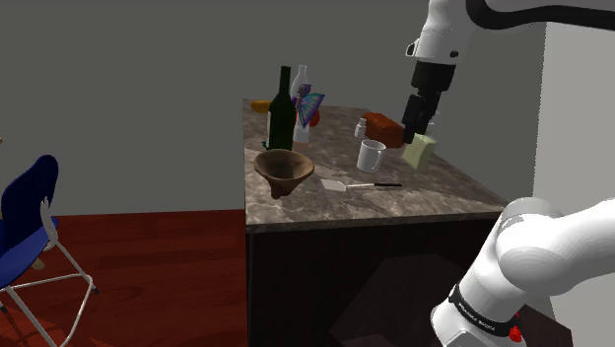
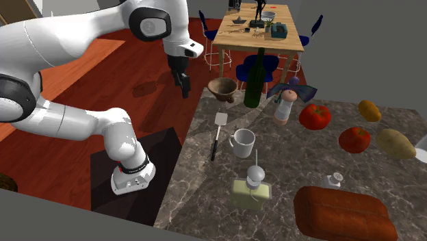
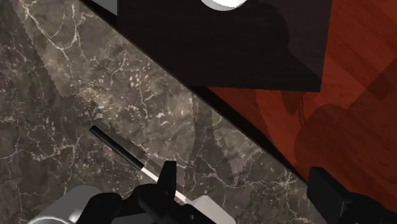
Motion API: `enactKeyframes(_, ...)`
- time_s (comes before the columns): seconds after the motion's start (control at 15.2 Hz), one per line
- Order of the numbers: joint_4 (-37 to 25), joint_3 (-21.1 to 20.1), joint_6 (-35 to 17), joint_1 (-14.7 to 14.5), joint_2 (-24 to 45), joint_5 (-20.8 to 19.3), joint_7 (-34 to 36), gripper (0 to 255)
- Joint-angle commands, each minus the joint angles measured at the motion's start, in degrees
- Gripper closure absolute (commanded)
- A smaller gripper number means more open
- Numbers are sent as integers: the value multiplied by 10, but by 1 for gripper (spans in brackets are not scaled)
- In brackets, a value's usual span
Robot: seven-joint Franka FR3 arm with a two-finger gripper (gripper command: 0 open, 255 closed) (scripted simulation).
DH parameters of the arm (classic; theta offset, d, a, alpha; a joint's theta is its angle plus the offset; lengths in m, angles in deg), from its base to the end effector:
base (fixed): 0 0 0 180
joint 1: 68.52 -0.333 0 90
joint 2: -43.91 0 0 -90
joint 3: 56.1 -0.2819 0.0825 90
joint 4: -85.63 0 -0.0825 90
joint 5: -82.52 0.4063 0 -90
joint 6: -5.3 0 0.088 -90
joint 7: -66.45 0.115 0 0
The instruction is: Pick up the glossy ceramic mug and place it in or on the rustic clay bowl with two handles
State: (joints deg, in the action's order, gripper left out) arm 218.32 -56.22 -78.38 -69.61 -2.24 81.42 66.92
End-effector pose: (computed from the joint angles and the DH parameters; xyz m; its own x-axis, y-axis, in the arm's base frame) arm 0.3366 0.0049 0.5754 0.9987 0.0101 -0.0497 0.0111 -0.9997 0.0211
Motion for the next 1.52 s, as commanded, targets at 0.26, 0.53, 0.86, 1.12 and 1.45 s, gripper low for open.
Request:
enactKeyframes(0.26,1,42,-47,15,44,-23,-35,0)
enactKeyframes(0.53,-10,84,-94,29,98,-39,-70,0)
enactKeyframes(0.86,-38,135,-147,41,177,-48,-115,0)
enactKeyframes(1.12,-73,174,-184,49,248,-42,-154,0)
enactKeyframes(1.45,-131,220,-221,58,347,-16,-208,0)
